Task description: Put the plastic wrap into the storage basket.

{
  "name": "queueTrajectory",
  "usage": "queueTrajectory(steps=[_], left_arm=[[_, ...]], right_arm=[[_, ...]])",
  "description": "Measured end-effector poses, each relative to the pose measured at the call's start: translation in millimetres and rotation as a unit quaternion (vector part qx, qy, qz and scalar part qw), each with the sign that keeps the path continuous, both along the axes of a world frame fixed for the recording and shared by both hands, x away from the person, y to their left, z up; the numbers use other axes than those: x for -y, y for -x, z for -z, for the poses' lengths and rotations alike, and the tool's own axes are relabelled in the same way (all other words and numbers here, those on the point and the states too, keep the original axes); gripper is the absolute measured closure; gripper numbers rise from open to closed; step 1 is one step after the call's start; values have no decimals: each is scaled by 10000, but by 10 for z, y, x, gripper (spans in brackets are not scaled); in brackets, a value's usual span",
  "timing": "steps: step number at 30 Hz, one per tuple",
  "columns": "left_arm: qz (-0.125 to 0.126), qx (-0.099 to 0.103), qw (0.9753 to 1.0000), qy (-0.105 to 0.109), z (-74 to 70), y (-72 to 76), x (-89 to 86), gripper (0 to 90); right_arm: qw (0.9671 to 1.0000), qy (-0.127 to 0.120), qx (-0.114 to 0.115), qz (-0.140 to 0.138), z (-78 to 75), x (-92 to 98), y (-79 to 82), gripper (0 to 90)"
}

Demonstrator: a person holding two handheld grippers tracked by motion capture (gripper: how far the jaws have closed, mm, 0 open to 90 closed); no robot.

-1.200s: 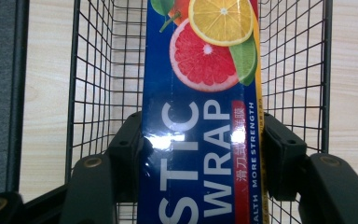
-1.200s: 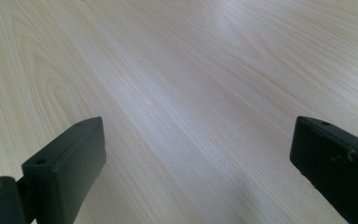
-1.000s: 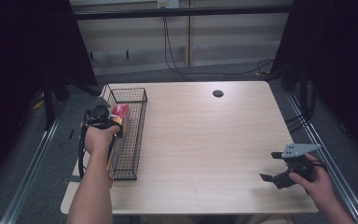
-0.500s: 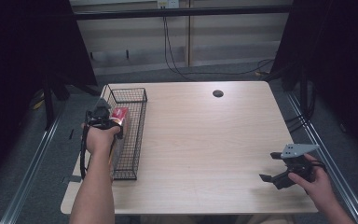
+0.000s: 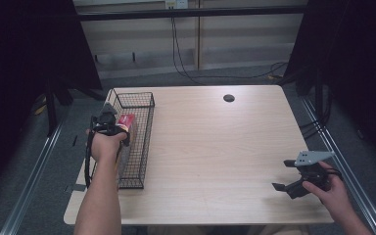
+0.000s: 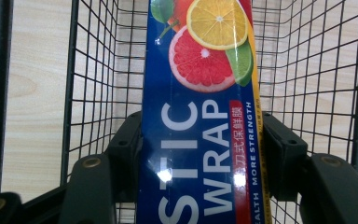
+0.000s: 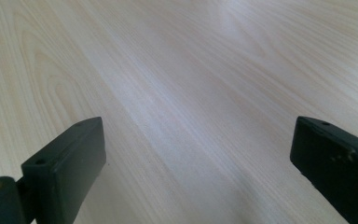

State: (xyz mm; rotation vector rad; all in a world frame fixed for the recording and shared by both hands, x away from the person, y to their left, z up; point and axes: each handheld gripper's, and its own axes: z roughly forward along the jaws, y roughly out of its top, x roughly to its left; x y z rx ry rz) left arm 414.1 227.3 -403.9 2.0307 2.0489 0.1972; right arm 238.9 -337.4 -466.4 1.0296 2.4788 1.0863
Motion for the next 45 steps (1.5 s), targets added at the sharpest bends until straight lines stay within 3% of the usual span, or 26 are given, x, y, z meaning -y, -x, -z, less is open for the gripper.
queueTrajectory(steps=[8, 18, 23, 27, 38, 43, 45], left_arm=[[95, 18, 9999, -113, 7, 1, 21, 417], [68, 52, 9999, -103, 9, 9, 31, 402], [61, 116, 9999, -23, -24, 20, 17, 309], [201, 167, 9996, -74, -53, 23, 7, 227], [298, 353, 9989, 66, -176, 46, 18, 156], [462, 406, 9980, 137, -234, 68, 18, 150], [405, 448, 9980, 182, -258, 78, 25, 146]], right_arm=[[10000, 3, 12, 7, -7, 0, 2, 32], [10000, 17, 11, 1, -10, -1, 9, 32], [10000, 25, 25, -6, -12, 3, 10, 32], [10000, 24, 43, -16, -16, -10, 8, 32], [10000, 19, 43, -34, -24, -33, -1, 31], [10000, 41, 38, -8, -37, -34, -3, 31], [10000, 10, 43, -23, -41, -41, -9, 32]])
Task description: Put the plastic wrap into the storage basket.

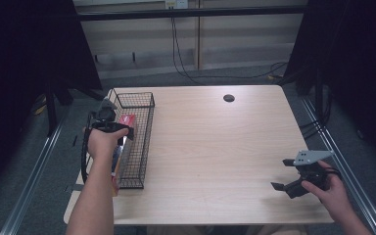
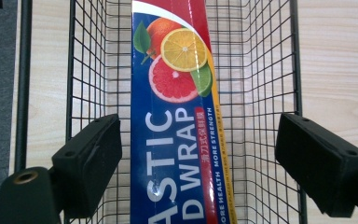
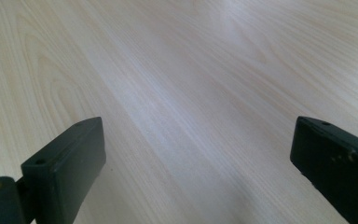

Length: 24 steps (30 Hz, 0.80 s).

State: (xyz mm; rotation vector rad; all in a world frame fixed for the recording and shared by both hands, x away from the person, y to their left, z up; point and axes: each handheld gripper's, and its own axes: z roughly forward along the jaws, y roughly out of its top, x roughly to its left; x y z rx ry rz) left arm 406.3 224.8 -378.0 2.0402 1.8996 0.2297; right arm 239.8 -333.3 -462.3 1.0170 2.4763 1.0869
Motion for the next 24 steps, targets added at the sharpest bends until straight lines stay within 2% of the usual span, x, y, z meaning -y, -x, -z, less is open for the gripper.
queueTrajectory(steps=[3, 5, 9, 11, 13, 18, 21, 24], left_arm=[[113, 48, 9999, -33, -39, 10, -17, 148], [94, 69, 9999, 61, -60, 21, -13, 147], [174, 115, 9998, 39, -103, 40, -6, 147], [220, 141, 9996, 129, -123, 57, 7, 143], [294, 162, 9994, 100, -131, 74, 30, 140], [376, 253, 9987, 221, -167, 110, 90, 136], [498, 269, 9982, 175, -203, 128, 124, 133], [631, 313, 9971, 278, -234, 151, 179, 131]], right_arm=[[10000, 9, 5, -31, -2, -13, -3, 31], [10000, 13, -9, -26, 4, -17, 0, 31], [10000, 36, -6, -23, 8, -2, 4, 31], [10000, 13, 0, 0, 1, 8, 8, 31], [10000, -8, -13, 21, -6, 20, 13, 31], [10000, 9, 15, 15, -6, 29, 14, 32], [10000, 17, 44, -5, -7, 30, 10, 31], [10000, 14, -9, 18, -6, 23, 14, 31]])
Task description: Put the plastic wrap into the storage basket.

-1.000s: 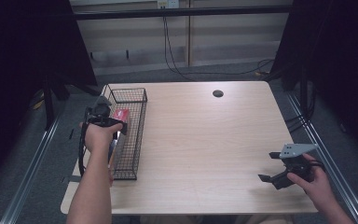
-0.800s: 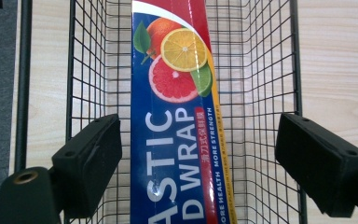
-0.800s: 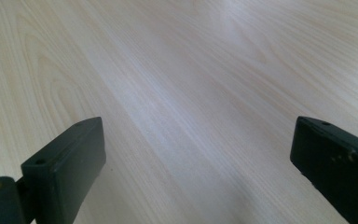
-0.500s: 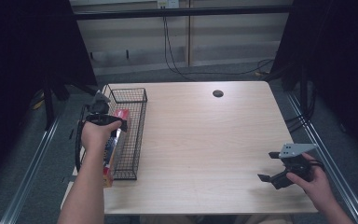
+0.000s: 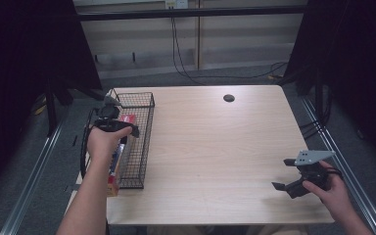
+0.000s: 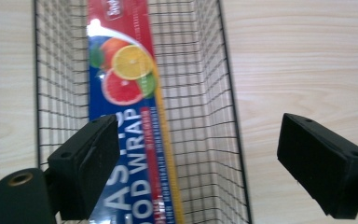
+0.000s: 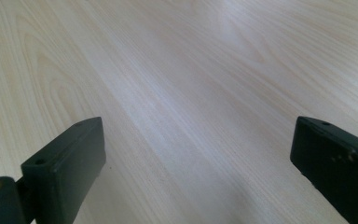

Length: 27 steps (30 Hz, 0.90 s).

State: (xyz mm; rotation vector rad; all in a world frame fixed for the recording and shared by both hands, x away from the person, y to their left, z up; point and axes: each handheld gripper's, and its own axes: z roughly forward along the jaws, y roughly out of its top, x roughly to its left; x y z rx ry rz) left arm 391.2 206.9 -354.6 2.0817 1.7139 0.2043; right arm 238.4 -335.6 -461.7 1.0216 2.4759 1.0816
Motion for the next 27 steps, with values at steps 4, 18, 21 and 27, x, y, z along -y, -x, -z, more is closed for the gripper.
queueTrajectory(steps=[4, 18, 21, 27], left_arm=[[169, 21, 9998, 94, -17, 24, 73, 130], [642, 112, 9976, 239, -46, 65, 373, 123], [792, 118, 9965, 238, -54, 74, 467, 121], [1081, 157, 9937, 239, -52, 96, 642, 107]], right_arm=[[10000, -6, -1, -10, 4, -4, -3, 31], [10000, 2, 13, -52, 10, -17, -11, 31], [10000, 14, 14, -40, 8, -16, -11, 31], [10000, -4, 16, -55, 8, -8, -10, 31]])
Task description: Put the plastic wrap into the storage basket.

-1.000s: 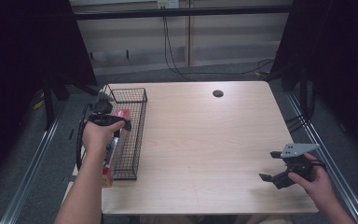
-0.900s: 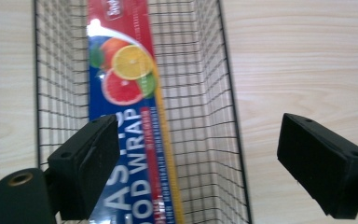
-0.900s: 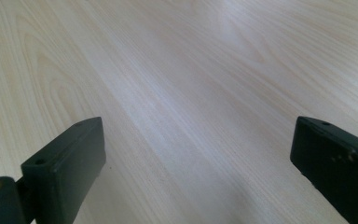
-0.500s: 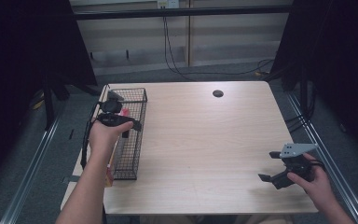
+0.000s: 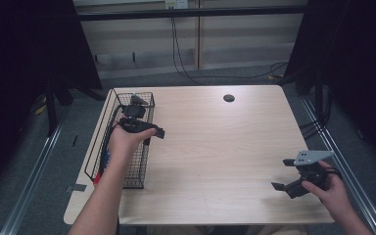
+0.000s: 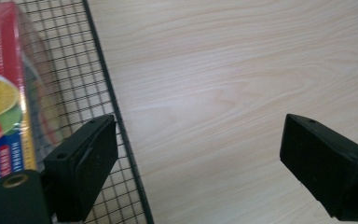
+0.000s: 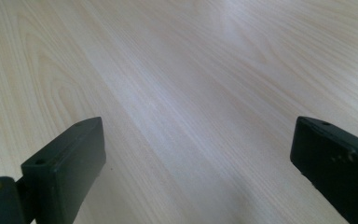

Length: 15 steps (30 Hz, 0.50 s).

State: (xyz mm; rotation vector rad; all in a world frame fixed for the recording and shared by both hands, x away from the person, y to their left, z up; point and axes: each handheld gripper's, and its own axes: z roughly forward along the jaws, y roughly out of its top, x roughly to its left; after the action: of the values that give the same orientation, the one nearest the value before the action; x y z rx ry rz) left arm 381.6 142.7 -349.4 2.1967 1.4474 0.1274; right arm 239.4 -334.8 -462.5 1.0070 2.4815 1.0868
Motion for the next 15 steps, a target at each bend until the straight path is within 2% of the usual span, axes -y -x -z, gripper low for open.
queueTrajectory(steps=[15], left_arm=[[471, 114, 9987, 164, 114, 82, 372, 103]], right_arm=[[10000, 23, 9, -32, 8, -11, 0, 31]])
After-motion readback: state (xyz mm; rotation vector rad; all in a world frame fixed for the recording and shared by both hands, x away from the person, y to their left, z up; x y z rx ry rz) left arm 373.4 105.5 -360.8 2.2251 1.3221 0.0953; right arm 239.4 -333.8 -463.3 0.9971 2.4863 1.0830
